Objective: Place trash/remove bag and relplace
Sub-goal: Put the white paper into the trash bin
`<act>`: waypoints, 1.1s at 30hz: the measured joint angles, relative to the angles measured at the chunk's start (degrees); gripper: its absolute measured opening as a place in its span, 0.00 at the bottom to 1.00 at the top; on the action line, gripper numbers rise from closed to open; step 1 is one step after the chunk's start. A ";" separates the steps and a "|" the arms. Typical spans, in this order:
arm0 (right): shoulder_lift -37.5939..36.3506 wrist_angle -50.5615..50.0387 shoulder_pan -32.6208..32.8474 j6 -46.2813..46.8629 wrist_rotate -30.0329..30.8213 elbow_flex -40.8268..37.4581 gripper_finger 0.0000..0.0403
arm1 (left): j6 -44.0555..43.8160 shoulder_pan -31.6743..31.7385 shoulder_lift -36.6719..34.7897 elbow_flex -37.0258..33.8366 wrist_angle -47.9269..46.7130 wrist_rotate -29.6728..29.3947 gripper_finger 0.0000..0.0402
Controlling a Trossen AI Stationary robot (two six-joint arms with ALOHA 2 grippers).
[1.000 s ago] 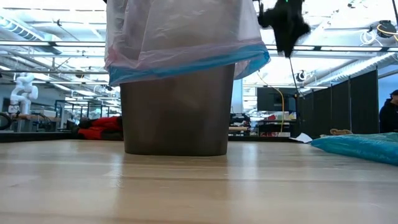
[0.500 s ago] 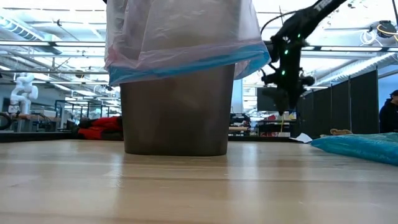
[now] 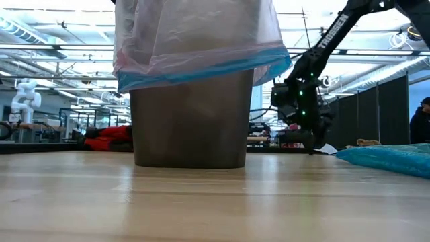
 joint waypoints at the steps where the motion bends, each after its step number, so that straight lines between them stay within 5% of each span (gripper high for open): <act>1: 0.38 0.10 -0.31 0.02 0.44 0.04 0.66 | 0.00 0.01 0.00 0.00 0.01 0.00 0.00; 8: 1.11 1.96 -3.58 0.01 0.18 0.02 0.64 | 0.06 0.01 0.02 0.00 0.02 -1.32 0.00; 14: 1.29 3.74 -6.66 0.04 0.27 0.02 0.53 | 0.02 0.02 0.02 0.00 0.00 -2.14 0.00; 24: 1.34 4.24 -8.38 -0.65 -4.98 -0.13 0.03 | 0.02 0.02 0.02 -0.02 -0.01 -2.16 0.00; 33: -9.44 1.50 -4.85 0.61 -16.70 -0.35 0.00 | -0.05 0.02 0.02 -0.02 0.22 -2.16 0.00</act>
